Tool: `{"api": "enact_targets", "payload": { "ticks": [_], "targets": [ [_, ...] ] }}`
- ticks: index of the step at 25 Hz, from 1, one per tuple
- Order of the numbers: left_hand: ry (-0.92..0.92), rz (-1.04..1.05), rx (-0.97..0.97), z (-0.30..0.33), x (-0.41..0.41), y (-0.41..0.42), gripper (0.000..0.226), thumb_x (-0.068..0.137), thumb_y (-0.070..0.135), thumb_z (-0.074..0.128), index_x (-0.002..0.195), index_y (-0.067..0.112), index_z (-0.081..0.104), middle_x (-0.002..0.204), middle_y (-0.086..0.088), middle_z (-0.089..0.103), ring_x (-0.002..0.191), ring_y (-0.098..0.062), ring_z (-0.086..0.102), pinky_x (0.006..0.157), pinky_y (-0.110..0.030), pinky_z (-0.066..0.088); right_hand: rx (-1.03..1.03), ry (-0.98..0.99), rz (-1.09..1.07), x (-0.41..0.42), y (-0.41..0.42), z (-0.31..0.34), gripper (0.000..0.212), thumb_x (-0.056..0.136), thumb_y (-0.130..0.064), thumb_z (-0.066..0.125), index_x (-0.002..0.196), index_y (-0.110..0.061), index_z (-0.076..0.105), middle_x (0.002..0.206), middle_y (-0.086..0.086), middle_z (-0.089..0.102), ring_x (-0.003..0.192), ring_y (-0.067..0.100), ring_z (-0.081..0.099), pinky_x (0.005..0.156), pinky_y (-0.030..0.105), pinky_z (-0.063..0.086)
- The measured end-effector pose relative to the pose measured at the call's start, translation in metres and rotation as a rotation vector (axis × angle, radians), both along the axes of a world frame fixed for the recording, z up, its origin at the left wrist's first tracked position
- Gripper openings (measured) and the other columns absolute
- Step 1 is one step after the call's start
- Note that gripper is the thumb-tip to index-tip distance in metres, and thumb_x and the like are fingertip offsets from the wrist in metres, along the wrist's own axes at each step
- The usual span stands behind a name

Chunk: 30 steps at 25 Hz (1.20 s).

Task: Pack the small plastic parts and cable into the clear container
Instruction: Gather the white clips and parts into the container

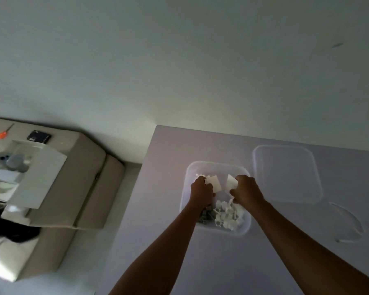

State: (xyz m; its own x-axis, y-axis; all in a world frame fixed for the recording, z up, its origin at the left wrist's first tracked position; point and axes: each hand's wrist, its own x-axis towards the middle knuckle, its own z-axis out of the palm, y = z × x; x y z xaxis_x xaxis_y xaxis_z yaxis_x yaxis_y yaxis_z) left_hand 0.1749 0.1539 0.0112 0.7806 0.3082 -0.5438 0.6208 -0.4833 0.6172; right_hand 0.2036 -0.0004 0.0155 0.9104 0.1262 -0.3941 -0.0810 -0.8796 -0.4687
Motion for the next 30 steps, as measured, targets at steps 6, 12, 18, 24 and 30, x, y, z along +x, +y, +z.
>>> {"api": "enact_targets", "payload": {
  "ticks": [6,12,18,24,30],
  "targets": [
    [0.04,-0.075,-0.007,-0.018,0.013,-0.006,0.038,0.092,0.013,0.051,0.128,-0.001,0.052,0.125,-0.021,0.059,0.113,-0.034,0.058,0.091,-0.037,0.053,-0.069,0.083,0.053,0.017,0.004,-0.016,0.037,0.069,-0.008,0.08,0.102,-0.004,0.062,0.097,0.014,0.07,0.087,0.029,0.068,0.061,0.027,0.044],
    [0.045,-0.101,0.023,-0.01,0.013,-0.012,0.046,0.09,0.021,0.055,0.132,0.003,0.046,0.124,-0.017,0.059,0.111,-0.031,0.059,0.093,-0.039,0.052,-0.045,0.05,0.012,0.021,0.001,-0.017,0.025,0.074,-0.013,0.076,0.092,-0.003,0.064,0.087,0.015,0.069,0.073,0.028,0.069,0.06,0.033,0.057],
    [0.054,-0.153,0.107,0.003,0.006,-0.02,0.056,0.091,0.029,0.059,0.136,0.002,0.04,0.131,-0.018,0.054,0.12,-0.032,0.054,0.099,-0.038,0.047,0.005,-0.055,-0.058,0.015,-0.004,-0.002,0.03,0.08,-0.02,0.075,0.104,-0.006,0.063,0.096,0.016,0.07,0.076,0.03,0.07,0.065,0.04,0.061],
    [-0.022,-0.267,0.248,0.02,-0.002,-0.028,0.04,0.093,0.029,0.052,0.119,-0.001,0.055,0.117,-0.018,0.064,0.108,-0.032,0.061,0.09,-0.035,0.049,0.209,-0.41,-0.233,0.0,-0.049,0.033,0.01,0.088,-0.013,0.066,0.084,-0.005,0.07,0.076,0.01,0.072,0.063,0.018,0.06,0.065,0.024,0.043],
    [-0.288,-0.294,0.123,0.035,-0.005,-0.079,0.032,0.092,0.039,0.054,0.113,0.015,0.056,0.097,-0.007,0.071,0.088,-0.026,0.067,0.083,-0.039,0.054,0.186,-0.52,-0.464,-0.022,-0.152,0.025,0.014,0.086,-0.007,0.066,0.1,-0.005,0.063,0.089,0.019,0.065,0.076,0.033,0.061,0.07,0.031,0.042]
  ]
}}
